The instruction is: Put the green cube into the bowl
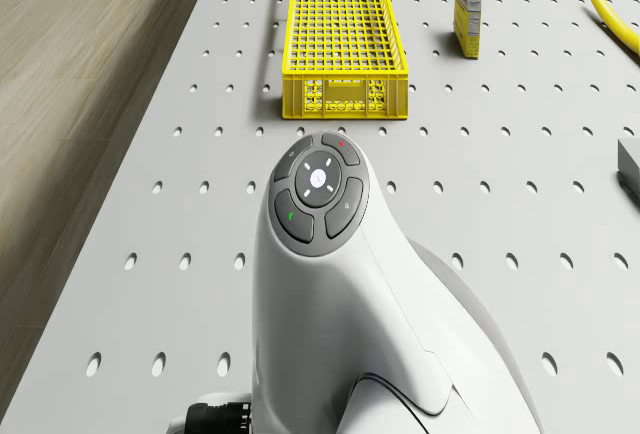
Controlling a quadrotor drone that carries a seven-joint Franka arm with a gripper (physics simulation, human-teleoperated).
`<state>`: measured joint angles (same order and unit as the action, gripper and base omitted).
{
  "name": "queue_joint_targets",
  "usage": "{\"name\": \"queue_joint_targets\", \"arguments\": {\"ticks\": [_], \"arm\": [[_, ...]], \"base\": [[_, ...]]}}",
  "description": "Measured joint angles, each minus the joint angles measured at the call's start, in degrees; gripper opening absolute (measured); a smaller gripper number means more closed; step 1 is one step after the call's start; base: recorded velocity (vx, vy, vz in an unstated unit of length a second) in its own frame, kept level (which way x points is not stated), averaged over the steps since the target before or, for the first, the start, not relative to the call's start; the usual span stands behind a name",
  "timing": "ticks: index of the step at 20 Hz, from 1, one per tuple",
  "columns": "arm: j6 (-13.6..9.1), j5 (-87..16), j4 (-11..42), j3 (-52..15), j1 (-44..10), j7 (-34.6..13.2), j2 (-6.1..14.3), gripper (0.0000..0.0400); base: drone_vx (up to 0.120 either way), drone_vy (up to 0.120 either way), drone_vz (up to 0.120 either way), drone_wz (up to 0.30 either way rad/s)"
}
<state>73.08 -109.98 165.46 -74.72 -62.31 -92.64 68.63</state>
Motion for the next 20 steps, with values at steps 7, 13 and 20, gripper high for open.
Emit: {"name": "queue_joint_targets", "arguments": {"ticks": [7, 13, 20], "arm": [[1.7, 0.9, -0.1, -0.5, -0.6, -0.5, 1.8, 0.04], [3.7, 0.5, -0.4, 0.3, -0.8, -0.7, 3.6, 0.04], [7.0, -2.6, -1.5, 4.0, -1.2, -0.5, 5.7, 0.04]], "base": [[0.029, -0.017, -0.12, 0.0], [0.0, 0.0, -0.053, 0.0], [0.0, 0.0, 0.0, 0.0]]}}
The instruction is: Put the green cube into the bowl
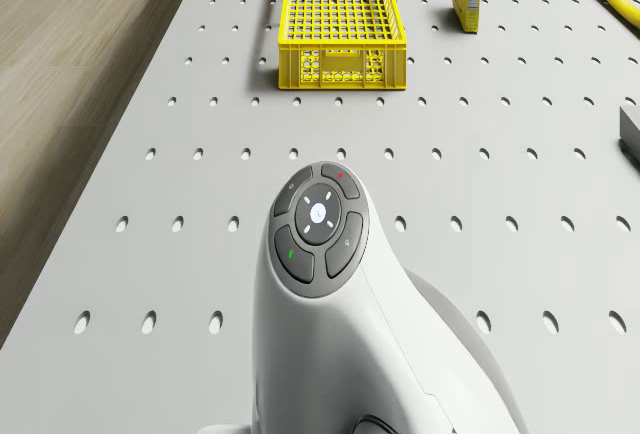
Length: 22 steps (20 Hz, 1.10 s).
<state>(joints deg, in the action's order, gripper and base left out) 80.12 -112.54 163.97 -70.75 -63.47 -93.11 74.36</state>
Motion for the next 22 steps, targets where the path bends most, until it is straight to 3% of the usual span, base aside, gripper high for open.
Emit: {"name": "queue_joint_targets", "arguments": {"ticks": [12, 16, 22], "arm": [[2.7, -0.6, -3.0, 0.6, -2.5, 0.1, 1.5, 0.04], [3.4, -0.4, -3.2, 0.6, -2.7, 0.1, 2.1, 0.0305], [4.2, 0.0, -3.3, 0.5, -3.0, -0.1, 2.9, 0.0262]], "base": [[0.0, 0.0, 0.0, 0.0], [0.0, 0.0, 0.0, 0.0], [0.0, 0.0, 0.0, 0.0]]}}
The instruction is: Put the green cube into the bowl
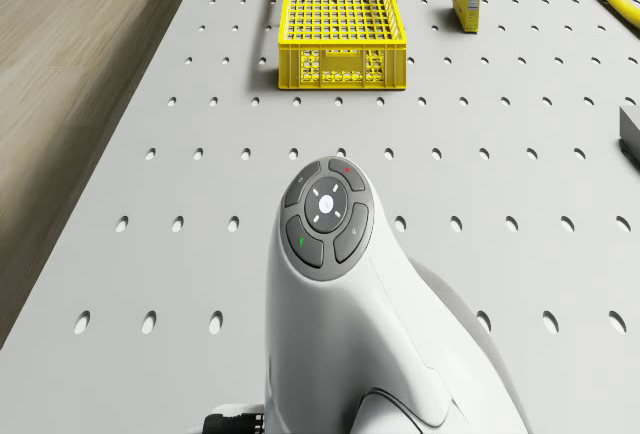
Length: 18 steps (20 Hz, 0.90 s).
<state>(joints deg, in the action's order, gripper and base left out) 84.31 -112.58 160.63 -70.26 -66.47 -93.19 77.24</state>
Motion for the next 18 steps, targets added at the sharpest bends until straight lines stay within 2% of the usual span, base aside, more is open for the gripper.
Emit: {"name": "queue_joint_targets", "arguments": {"ticks": [8, 11, 18], "arm": [[-0.8, 4.1, 0.8, -4.0, -0.4, -0.8, 0.7, 0.0252], [-1.4, 6.5, 1.2, -6.5, -0.7, -1.2, 1.0, 0.0251], [-1.3, 9.6, 1.5, -9.4, -1.2, -1.8, 2.1, 0.025]], "base": [[0.0, 0.0, 0.0, 0.0], [0.0, -0.013, 0.12, 0.0], [0.12, -0.12, 0.12, 0.0]]}}
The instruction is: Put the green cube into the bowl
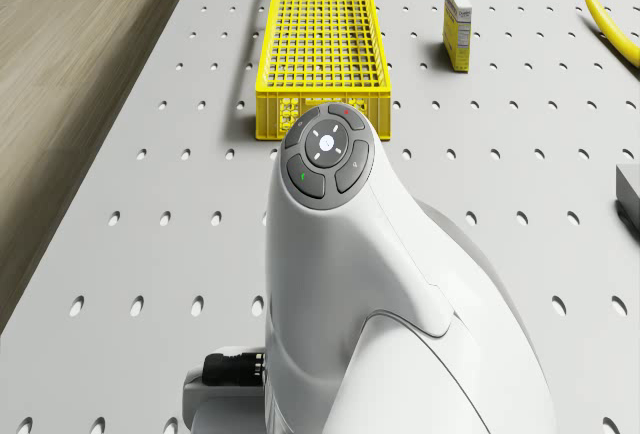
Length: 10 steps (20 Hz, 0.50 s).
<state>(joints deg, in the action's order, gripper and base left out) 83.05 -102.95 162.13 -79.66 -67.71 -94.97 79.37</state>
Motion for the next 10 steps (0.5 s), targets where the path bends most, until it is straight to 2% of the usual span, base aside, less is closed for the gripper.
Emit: {"name": "queue_joint_targets", "arguments": {"ticks": [10], "arm": [[1.5, 1.5, 0.0, -1.0, -0.4, -0.3, 1.9, 0.025]], "base": [[0.12, -0.12, 0.12, 0.0]]}}
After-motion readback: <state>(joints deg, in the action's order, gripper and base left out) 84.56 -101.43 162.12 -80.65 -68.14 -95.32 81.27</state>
